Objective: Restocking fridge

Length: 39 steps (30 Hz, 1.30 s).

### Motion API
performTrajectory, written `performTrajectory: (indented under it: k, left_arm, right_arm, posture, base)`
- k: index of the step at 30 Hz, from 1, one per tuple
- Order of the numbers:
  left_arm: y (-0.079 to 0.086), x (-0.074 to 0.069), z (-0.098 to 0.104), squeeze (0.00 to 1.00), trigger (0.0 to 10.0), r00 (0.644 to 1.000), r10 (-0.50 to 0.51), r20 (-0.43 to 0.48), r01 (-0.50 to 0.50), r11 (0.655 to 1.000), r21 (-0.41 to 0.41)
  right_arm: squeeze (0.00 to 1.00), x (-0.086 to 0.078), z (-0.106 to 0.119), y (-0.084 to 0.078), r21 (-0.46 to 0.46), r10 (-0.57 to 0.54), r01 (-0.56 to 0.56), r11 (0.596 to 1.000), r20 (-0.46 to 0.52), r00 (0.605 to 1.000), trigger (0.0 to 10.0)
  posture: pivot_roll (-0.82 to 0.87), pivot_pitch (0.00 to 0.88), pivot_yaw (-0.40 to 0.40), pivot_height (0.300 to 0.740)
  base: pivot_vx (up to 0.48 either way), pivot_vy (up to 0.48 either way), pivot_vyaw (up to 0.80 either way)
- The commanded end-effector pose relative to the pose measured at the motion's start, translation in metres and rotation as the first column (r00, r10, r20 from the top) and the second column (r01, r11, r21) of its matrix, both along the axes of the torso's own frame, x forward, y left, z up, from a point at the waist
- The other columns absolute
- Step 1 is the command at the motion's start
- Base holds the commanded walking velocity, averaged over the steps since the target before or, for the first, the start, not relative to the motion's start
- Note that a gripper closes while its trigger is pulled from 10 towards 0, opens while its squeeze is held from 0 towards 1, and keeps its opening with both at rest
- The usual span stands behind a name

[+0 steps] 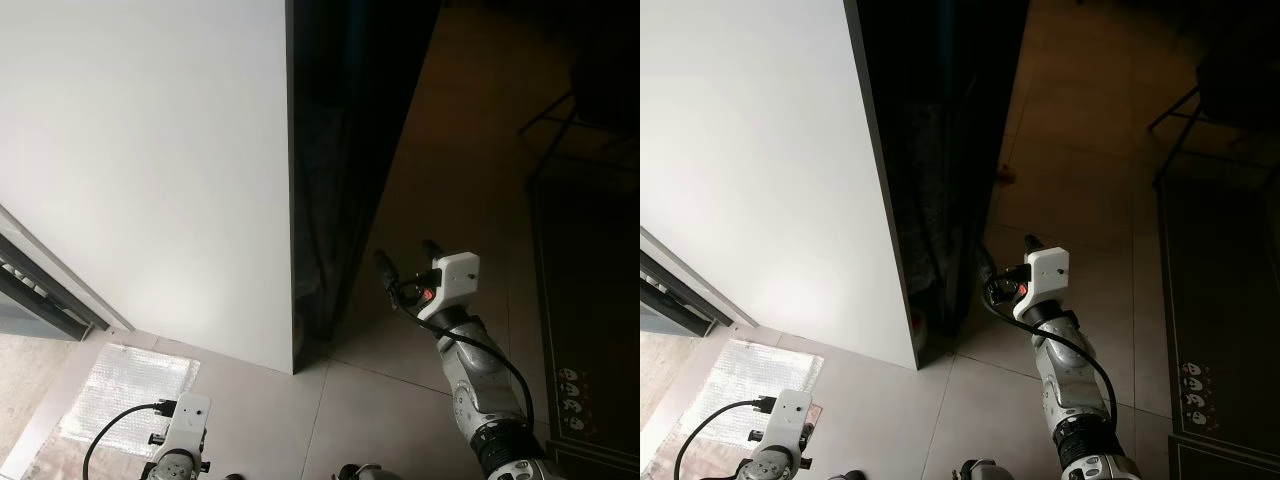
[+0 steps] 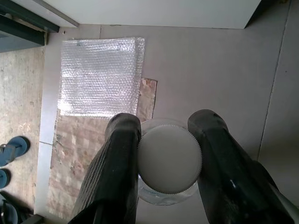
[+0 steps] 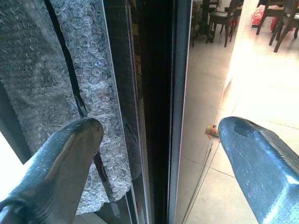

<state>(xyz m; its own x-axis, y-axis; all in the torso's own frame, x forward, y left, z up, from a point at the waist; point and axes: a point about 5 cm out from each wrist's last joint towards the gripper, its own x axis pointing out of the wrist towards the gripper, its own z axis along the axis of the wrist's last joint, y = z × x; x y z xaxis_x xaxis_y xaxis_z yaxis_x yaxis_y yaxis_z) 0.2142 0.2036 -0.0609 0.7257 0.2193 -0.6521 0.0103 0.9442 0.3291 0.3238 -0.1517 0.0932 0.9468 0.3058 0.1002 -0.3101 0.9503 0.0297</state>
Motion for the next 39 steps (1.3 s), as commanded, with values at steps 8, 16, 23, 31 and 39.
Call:
performTrajectory:
  k: [8,16,23,31,39]
  left_arm:
    - [0.0026,-0.0096,-0.0053,0.0,10.0,1.0,0.005,-0.028,-0.006,1.0,-0.001]
    - [0.0024,-0.0087,-0.0047,0.0,10.0,1.0,0.008,-0.021,-0.008,1.0,0.002]
    - [0.0034,-0.0086,-0.0044,0.0,10.0,1.0,0.015,-0.019,-0.015,1.0,0.003]
    - [0.0046,-0.0091,-0.0045,0.0,10.0,1.0,0.023,-0.02,-0.022,1.0,0.01]
    - [0.0059,-0.0097,-0.0045,0.0,10.0,0.999,0.033,-0.017,-0.032,0.999,0.018]
  right_arm:
    - [0.0,-0.0016,-0.0001,0.0003,-0.011,0.004,-0.004,1.0,0.003,1.0,10.0]
    - [0.0,-0.0011,0.0007,-0.0008,-0.013,0.003,-0.003,1.0,0.004,1.0,10.0]
    - [0.0,-0.0011,0.0007,-0.001,-0.014,0.005,-0.005,1.0,0.003,1.0,10.0]
    - [0.0,-0.0012,0.0007,-0.0007,-0.015,0.006,-0.006,1.0,0.003,1.0,10.0]
    - [0.0,-0.0033,0.0,-0.0012,-0.016,0.009,-0.009,1.0,0.002,1.0,10.0]
  posture:
    - [-0.09,0.167,-0.042,0.74]
    - [-0.09,0.172,-0.044,0.74]
    - [-0.09,0.176,-0.046,0.74]
    - [-0.09,0.178,-0.047,0.74]
    - [-0.1,0.182,-0.046,0.74]
  base:
    - [0.0,0.0,0.0]
    - [0.195,0.0,0.0]
    - [0.266,0.0,0.0]
    - [0.265,0.0,0.0]
    - [0.0,0.0,0.0]
